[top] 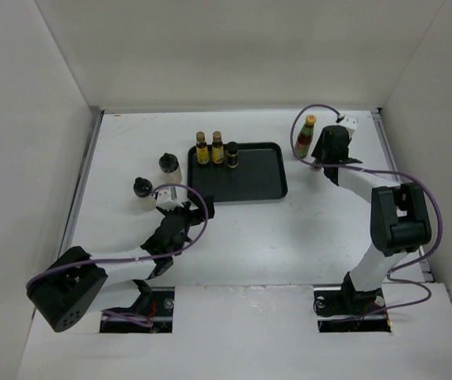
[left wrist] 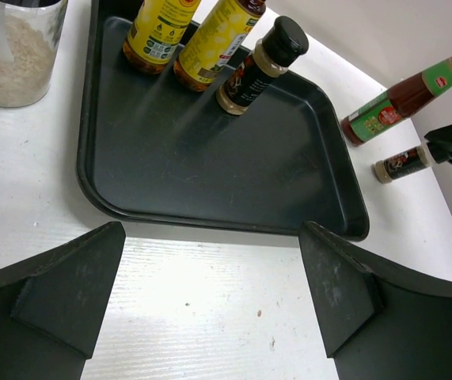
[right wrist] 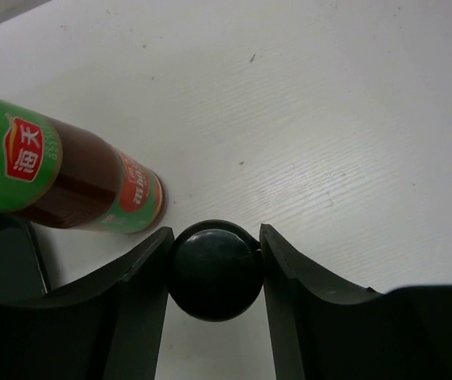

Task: Organize the condiment bottles

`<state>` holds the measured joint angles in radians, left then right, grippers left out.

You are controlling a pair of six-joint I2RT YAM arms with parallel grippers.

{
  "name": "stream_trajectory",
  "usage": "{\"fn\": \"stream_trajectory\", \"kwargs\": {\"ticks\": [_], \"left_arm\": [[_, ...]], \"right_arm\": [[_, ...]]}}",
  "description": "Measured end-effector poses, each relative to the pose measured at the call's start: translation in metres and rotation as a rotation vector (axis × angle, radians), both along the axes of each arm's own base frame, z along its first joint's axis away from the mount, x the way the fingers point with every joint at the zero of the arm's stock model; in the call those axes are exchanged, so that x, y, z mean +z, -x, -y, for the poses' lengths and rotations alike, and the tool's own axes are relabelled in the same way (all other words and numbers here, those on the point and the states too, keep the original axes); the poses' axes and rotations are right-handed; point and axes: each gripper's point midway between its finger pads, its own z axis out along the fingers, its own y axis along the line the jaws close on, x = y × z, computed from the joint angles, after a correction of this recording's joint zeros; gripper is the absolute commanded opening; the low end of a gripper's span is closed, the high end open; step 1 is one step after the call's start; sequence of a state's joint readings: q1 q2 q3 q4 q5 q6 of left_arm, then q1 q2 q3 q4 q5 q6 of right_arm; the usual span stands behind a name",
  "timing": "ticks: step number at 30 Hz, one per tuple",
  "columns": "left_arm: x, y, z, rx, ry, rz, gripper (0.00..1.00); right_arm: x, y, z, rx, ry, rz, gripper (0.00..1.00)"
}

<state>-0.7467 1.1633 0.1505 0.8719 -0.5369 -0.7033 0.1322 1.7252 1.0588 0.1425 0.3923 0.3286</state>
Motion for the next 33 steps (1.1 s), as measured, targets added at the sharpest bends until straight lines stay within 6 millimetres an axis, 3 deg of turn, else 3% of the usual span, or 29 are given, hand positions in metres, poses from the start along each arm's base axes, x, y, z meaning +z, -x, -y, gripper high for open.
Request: {"fn": "stream_trajectory", "kwargs": {"ticks": [3, 5, 11, 15, 21, 26, 33], "left_arm": [[0.0, 0.0, 0.0, -0.001, 0.001, 0.001, 0.94], [0.0, 0.0, 0.001, -0.003, 0.001, 0.001, 0.94], [0.001, 0.0, 0.002, -0.006, 0.003, 0.003, 0.94], [0.001, 0.0, 0.002, -0.006, 0.004, 0.003, 0.94], [0.001, 0.0, 0.002, -0.007, 0.004, 0.003, 0.94], [0.001, 0.0, 0.002, -0.007, 0.004, 0.003, 0.94], [0.001, 0.0, 0.002, -0.008, 0.004, 0.003, 0.94]], "right_arm": [[0.007, 0.004, -0.014, 0.029, 0.004, 0.017, 0.39], [0.02, 0.007, -0.038, 0.081, 0.012, 0.044, 0.39], [0.064, -0.003, -0.156, 0.315, -0.003, 0.157, 0.4], [0.073, -0.022, -0.21, 0.397, -0.018, 0.195, 0.42], [0.043, -0.044, -0.238, 0.431, -0.01, 0.149, 0.43], [0.017, -0.042, -0.245, 0.442, 0.006, 0.088, 0.43], [0.004, -0.033, -0.267, 0.479, 0.008, 0.058, 0.46]]}}
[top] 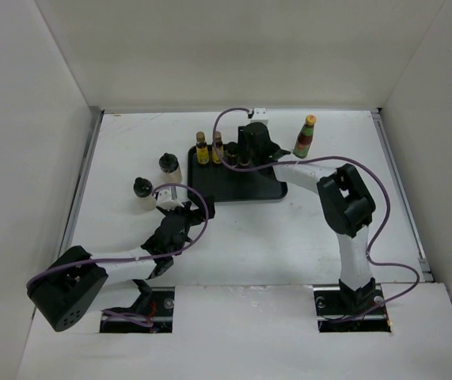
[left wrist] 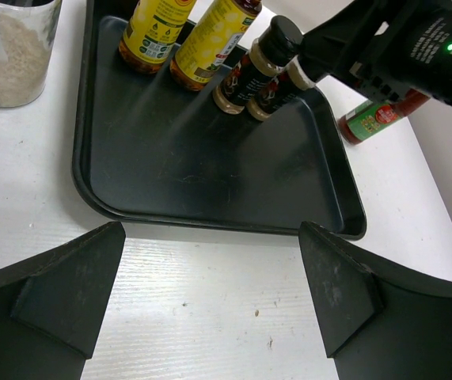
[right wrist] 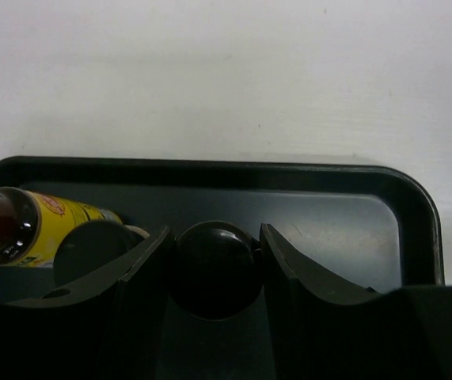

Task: Organize the condiment bottles

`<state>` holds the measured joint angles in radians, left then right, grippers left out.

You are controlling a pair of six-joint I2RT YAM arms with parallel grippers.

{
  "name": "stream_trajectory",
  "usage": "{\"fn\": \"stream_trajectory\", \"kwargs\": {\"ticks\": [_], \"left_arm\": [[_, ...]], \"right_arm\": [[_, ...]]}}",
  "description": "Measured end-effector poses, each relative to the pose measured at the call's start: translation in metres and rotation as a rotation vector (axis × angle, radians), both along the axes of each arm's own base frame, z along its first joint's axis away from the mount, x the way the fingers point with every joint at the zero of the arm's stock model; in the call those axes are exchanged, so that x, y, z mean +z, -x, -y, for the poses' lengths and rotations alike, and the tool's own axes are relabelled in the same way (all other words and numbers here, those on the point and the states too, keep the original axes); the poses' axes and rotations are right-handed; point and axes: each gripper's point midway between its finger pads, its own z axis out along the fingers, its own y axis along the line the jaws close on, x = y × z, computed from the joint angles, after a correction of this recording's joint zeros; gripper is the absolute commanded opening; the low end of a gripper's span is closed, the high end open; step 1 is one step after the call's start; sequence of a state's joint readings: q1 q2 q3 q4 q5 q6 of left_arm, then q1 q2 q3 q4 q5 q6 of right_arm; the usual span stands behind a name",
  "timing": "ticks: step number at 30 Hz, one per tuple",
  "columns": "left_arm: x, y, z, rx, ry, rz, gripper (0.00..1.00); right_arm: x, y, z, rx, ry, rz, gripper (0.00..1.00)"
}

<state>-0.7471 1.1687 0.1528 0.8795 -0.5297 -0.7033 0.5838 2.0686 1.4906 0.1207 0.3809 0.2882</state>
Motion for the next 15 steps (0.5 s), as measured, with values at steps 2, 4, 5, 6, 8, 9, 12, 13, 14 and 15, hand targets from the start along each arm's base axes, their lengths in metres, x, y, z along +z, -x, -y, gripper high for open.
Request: {"fn": "stream_trajectory", "kwargs": {"ticks": [2, 4, 5, 6, 8, 9, 12, 13, 14, 15], "left_arm": [[0.0, 0.0, 0.0, 0.0, 0.0, 0.0, 0.94], [0.0, 0.0, 0.0, 0.0, 0.0, 0.0, 0.94], [0.0, 0.0, 0.0, 0.0, 0.0, 0.0, 0.94], [0.0, 0.0, 0.0, 0.0, 0.0, 0.0, 0.94], [0.0, 0.0, 0.0, 0.0, 0.0, 0.0, 0.94], [0.0, 0.0, 0.0, 0.0, 0.0, 0.0, 0.94], [0.0, 0.0, 0.0, 0.0, 0.0, 0.0, 0.94], [0.0, 0.0, 0.0, 0.0, 0.0, 0.0, 0.94], [0.0, 0.0, 0.0, 0.0, 0.0, 0.0, 0.94], [0.0, 0.0, 0.0, -0.001, 0.0, 0.0, 0.94]], "right_arm": [[-0.002, 0.002, -0.006, 0.007, -0.002, 0.002, 0.54], [-0.002, 0.003, -0.008, 0.008, -0.006, 0.003, 0.61], [-0.002, 0.004, -0.009, 0.01, -0.008, 0.001, 0.63], [-0.003, 0.005, -0.01, 0.011, -0.008, -0.003, 0.65], [-0.004, 0.005, -0.01, 0.007, -0.011, -0.007, 0.7], [-0.004, 0.005, -0.01, 0.005, -0.011, -0.006, 0.72], [-0.003, 0.008, -0.005, -0.008, -0.005, -0.008, 0.76], [-0.001, 0.01, -0.002, -0.014, -0.002, -0.007, 0.77], [0.004, 0.012, 0.0, -0.018, -0.003, -0.003, 0.78], [0.009, 0.013, 0.001, -0.021, -0.005, 0.004, 0.8]]}}
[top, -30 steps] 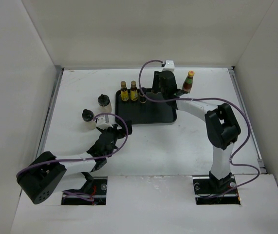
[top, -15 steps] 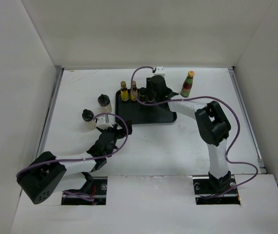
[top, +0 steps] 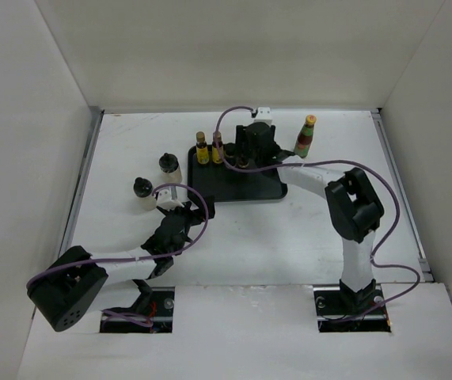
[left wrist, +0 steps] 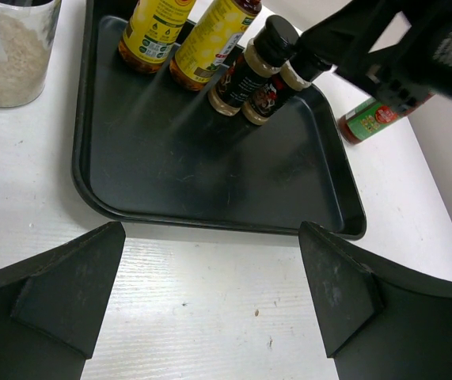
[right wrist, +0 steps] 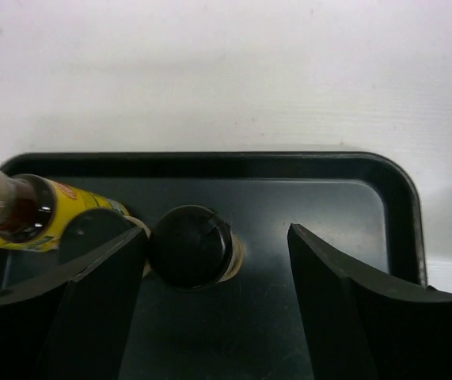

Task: Organize the condiment bottles

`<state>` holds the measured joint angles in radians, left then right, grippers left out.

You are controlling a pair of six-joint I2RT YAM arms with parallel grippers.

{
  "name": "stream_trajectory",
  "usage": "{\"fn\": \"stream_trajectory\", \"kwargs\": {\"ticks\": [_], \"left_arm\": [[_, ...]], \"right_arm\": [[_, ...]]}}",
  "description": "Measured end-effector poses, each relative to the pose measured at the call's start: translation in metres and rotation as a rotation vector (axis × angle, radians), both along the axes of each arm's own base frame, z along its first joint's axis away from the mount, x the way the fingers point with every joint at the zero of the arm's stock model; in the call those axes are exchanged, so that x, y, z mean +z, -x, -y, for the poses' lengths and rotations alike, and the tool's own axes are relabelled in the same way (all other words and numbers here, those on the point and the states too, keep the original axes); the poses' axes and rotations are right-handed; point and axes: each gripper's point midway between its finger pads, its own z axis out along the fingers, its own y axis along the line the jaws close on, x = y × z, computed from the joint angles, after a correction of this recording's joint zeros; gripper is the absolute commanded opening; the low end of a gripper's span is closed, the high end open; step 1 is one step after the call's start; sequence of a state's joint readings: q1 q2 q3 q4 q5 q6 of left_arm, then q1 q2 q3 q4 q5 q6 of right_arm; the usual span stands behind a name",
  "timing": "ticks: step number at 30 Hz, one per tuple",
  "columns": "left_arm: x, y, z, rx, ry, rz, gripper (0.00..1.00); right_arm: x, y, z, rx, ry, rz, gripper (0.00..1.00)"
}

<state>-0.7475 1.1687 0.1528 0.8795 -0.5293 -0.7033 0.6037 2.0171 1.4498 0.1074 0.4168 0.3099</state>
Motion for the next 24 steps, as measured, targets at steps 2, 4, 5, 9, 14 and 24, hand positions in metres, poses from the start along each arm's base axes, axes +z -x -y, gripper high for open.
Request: {"fn": "stream_trajectory", "kwargs": {"ticks": [2, 4, 5, 9, 14, 24], "left_arm": [[0.0, 0.0, 0.0, 0.0, 0.0, 0.0, 0.94], [0.0, 0.0, 0.0, 0.0, 0.0, 0.0, 0.94], [0.0, 0.0, 0.0, 0.0, 0.0, 0.0, 0.94], [0.0, 0.0, 0.0, 0.0, 0.0, 0.0, 0.94], [0.0, 0.0, 0.0, 0.0, 0.0, 0.0, 0.94], [-0.002, 0.0, 0.001, -0.005, -0.003, -0.005, 0.94]], "right_arm": [[0.017, 0.004, 0.004, -0.005, -0.012, 0.022, 0.82], [0.04, 0.007, 0.008, -0.011, -0.03, 0.058, 0.83], [0.051, 0.008, 0.01, -0.014, -0.039, 0.075, 0.84], [0.091, 0.012, 0.028, -0.041, -0.066, 0.144, 0.85], [0.105, 0.005, 0.101, -0.173, -0.042, 0.169, 0.89], [0.109, -0.023, 0.228, -0.407, 0.067, 0.154, 0.93]]}}
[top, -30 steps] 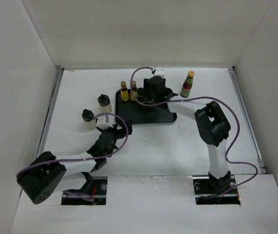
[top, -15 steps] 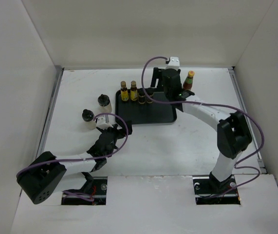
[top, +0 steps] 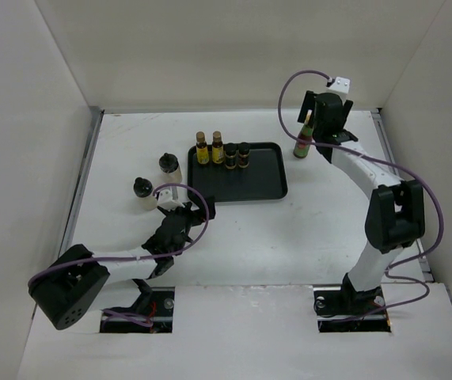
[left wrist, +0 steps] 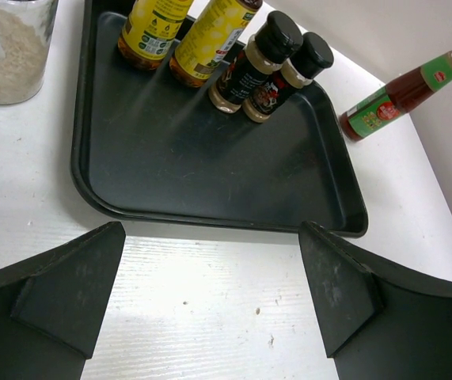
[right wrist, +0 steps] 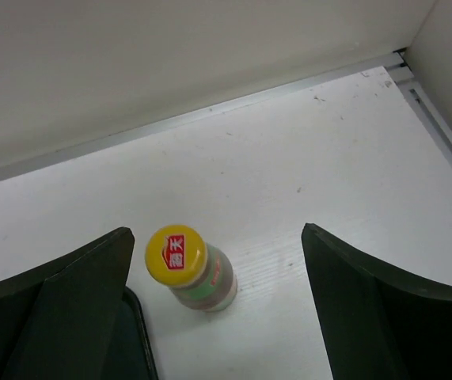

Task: Organize the condiment bottles

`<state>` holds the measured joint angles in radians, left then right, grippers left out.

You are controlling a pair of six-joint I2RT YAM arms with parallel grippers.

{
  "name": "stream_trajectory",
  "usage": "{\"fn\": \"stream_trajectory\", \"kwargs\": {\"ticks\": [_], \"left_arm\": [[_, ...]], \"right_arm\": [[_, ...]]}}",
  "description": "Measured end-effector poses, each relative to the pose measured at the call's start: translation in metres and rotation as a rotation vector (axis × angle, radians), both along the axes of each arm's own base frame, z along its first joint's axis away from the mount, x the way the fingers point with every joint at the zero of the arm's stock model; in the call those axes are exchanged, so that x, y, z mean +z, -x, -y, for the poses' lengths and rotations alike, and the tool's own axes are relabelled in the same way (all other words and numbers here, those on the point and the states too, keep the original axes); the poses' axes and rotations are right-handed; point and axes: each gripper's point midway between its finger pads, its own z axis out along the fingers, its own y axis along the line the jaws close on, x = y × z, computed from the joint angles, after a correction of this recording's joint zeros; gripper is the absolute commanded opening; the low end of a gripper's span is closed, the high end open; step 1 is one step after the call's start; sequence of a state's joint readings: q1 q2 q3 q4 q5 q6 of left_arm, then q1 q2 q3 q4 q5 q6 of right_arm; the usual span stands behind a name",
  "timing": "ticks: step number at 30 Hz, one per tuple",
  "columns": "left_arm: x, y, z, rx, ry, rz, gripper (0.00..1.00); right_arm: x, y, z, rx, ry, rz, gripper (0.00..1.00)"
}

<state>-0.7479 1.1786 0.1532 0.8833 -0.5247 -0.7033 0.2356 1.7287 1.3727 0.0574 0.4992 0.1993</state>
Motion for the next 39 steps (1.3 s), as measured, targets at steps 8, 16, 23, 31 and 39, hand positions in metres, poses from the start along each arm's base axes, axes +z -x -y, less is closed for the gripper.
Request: {"fn": "stream_trajectory", "kwargs": {"ticks": [8, 16, 23, 31, 39], "left_arm": [[-0.003, 0.0, 0.001, -0.004, -0.005, -0.006, 0.94], [-0.006, 0.0, 0.001, -0.006, -0.012, -0.015, 0.94], [-0.007, 0.0, 0.002, -0.01, -0.012, -0.016, 0.94], [-0.006, 0.001, 0.002, -0.012, -0.012, -0.016, 0.94], [-0.004, -0.001, 0.003, -0.013, -0.007, -0.011, 0.94]], "right_arm": [[-0.024, -0.033, -0.013, 0.057, 0.031, -0.057, 0.83], [-0.052, -0.035, -0.014, 0.063, 0.05, -0.121, 0.47], [-0.049, -0.033, -0.01, 0.043, 0.06, -0.1, 0.35], [-0.013, -0.014, -0.007, 0.029, 0.117, -0.066, 0.35], [0.047, 0.007, -0.067, 0.134, 0.1, 0.071, 0.36]]}}
